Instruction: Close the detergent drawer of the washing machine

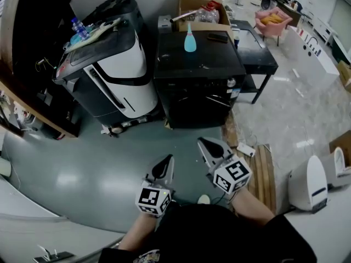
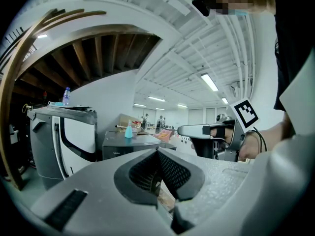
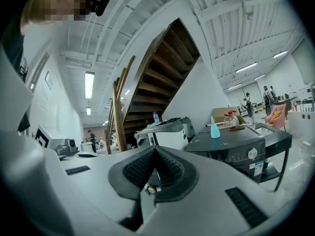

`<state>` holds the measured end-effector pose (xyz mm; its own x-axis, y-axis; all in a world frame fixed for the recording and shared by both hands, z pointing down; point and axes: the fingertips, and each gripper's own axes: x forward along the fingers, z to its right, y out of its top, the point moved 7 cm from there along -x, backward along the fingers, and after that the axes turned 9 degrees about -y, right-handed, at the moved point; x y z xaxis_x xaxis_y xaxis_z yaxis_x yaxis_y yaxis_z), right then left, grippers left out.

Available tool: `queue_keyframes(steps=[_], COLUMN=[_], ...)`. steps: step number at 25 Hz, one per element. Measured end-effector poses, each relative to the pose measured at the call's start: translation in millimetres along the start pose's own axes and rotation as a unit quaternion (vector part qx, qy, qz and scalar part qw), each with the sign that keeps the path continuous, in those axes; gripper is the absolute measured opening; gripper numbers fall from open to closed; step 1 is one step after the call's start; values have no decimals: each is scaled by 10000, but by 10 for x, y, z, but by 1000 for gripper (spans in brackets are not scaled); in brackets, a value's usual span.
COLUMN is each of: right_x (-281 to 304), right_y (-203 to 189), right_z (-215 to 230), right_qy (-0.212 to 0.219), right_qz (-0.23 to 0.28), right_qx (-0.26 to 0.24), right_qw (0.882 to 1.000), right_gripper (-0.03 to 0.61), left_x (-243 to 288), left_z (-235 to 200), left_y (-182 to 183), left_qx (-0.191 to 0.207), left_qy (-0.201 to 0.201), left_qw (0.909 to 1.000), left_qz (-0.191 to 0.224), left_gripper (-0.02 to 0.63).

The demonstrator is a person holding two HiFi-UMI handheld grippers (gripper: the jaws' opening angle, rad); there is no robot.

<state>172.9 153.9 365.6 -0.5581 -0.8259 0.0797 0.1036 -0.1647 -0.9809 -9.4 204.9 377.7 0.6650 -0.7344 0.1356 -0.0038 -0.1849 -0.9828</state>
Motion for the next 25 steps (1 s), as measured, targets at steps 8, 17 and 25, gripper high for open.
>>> queue_keyframes(steps=[8,17,25], right_x=[-299,-386,-374], right_y=[-76,-111,-135], right_z=[151,195,193], right_qy=[13,33,74], right_qz=[-59,-149,-202], right_qx=[34,33,50], right_qw=[10000,9999,9998], right_gripper=[-2,-2,-2], left_x=[130,146,128], left_z=[296,391,381], left_y=[-46,-50,-72], left_qx=[18,7,-7], left_qy=[-26,24,57], left_qw=[10000,10000,10000], left_qz=[-4,-16,-21], left_gripper=[3,3,3])
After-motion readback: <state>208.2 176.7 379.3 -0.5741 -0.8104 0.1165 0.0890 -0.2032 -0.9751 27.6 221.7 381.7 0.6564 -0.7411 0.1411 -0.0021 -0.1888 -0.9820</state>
